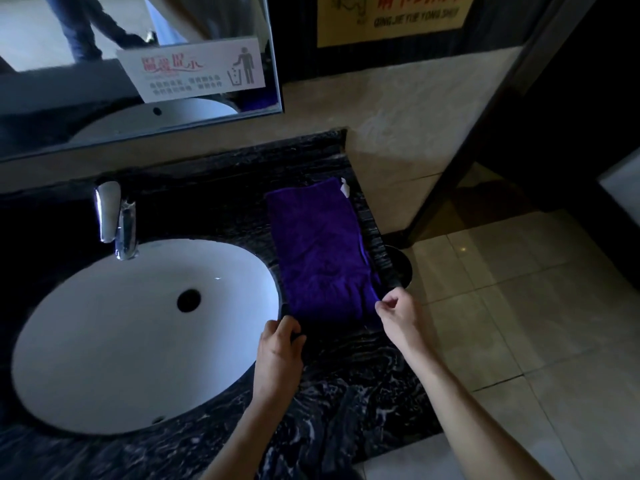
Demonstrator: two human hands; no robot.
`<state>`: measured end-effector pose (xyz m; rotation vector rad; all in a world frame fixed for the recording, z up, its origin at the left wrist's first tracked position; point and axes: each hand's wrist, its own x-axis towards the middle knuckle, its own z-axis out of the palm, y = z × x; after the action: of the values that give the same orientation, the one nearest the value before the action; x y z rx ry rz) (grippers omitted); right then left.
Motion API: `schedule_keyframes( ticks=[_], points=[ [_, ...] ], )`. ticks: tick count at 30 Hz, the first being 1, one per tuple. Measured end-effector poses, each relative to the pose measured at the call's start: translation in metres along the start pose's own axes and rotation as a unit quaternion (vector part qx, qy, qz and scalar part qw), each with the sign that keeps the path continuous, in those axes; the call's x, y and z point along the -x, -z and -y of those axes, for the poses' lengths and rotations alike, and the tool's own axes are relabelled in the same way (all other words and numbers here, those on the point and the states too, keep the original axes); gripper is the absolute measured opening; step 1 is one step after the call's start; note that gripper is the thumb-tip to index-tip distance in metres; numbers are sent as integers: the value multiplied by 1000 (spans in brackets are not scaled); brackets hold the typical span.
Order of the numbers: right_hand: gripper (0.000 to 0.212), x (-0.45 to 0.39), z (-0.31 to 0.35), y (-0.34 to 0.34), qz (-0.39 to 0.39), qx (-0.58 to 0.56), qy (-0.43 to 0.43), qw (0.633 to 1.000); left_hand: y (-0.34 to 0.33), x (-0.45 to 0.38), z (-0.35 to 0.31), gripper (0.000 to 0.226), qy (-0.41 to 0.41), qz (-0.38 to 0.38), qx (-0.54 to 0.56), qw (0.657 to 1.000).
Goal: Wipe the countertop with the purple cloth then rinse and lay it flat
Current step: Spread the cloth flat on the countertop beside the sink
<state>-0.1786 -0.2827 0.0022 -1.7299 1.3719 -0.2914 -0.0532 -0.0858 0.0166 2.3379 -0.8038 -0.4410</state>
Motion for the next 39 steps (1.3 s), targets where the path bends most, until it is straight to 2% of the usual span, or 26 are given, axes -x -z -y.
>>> schedule_keyframes(
  ticks=[3, 7, 10, 16, 20, 22, 25, 27, 28, 30, 34, 37, 39],
  points=[
    [13, 8, 10, 3, -30, -65, 19, 997, 2, 4, -4, 15, 77, 0, 96, 992],
    [34, 14, 11, 6, -45, -37, -19, 998, 4, 1, -10, 13, 148, -7, 181, 972],
    [40, 12, 13, 9, -49, -13, -11, 999, 5, 3, -9, 18, 154, 5, 217, 964],
    [13, 13, 12, 7, -17, -61, -62, 996, 6, 3, 1, 16, 163, 19, 243, 956],
    [6, 20, 22, 8, -55, -128, -40, 989, 7, 4, 0, 16, 156, 27, 251, 955],
    [14, 22, 25, 11, -31, -171, -61, 983, 8, 4, -1, 17, 151, 28, 245, 957],
    [33, 23, 27, 16, 54, -289, -70, 953, 7, 4, 0, 20, 144, 32, 232, 961],
    [37, 21, 27, 19, 27, -342, -42, 938, 7, 3, 0, 21, 138, 32, 227, 964],
    [37, 20, 26, 19, 2, -343, -43, 938, 7, 3, 1, 20, 136, 33, 224, 964],
    [38, 20, 24, 19, -32, -275, -54, 959, 8, 4, 0, 20, 132, 33, 217, 967],
    [32, 16, 13, 11, 7, -91, -52, 994, 6, 4, -2, 19, 134, 33, 206, 969],
    [37, 15, 9, 8, 5, -65, -22, 998, 7, 4, -2, 18, 142, 37, 202, 968],
    [30, 21, 18, 12, -19, -97, 36, 994, 6, 4, -2, 18, 140, 37, 201, 969]
  ],
)
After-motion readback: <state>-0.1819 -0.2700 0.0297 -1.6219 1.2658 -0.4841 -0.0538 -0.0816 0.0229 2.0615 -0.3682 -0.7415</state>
